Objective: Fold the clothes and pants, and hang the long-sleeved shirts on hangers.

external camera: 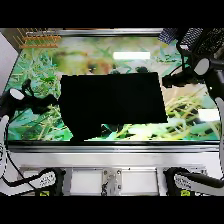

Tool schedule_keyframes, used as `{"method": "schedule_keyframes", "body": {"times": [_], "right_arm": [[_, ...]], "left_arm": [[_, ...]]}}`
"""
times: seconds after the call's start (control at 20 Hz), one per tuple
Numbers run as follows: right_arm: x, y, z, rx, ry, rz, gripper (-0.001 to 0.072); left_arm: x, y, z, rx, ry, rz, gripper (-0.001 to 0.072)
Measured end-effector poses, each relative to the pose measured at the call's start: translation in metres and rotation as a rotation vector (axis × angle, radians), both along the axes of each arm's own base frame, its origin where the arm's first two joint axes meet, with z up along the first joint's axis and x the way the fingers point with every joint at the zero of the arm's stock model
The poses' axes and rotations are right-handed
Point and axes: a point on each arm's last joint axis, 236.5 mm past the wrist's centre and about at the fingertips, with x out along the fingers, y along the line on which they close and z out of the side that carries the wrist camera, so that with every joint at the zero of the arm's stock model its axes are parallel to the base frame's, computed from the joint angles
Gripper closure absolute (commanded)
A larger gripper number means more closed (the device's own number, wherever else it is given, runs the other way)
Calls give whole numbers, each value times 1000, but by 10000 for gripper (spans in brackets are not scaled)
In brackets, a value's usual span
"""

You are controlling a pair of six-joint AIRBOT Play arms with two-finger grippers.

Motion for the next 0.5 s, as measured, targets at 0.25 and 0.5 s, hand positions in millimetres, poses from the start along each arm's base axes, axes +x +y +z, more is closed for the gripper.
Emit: {"method": "schedule_keyframes", "body": {"times": [0.25, 0.5], "right_arm": [[-51, 13, -3, 60, 22, 6, 345], [-69, 17, -1, 76, 20, 10, 345]], "left_arm": [[-50, -35, -43, -87, 87, -4, 84], [-46, -70, -48, -91, 48, -74, 85]]}}
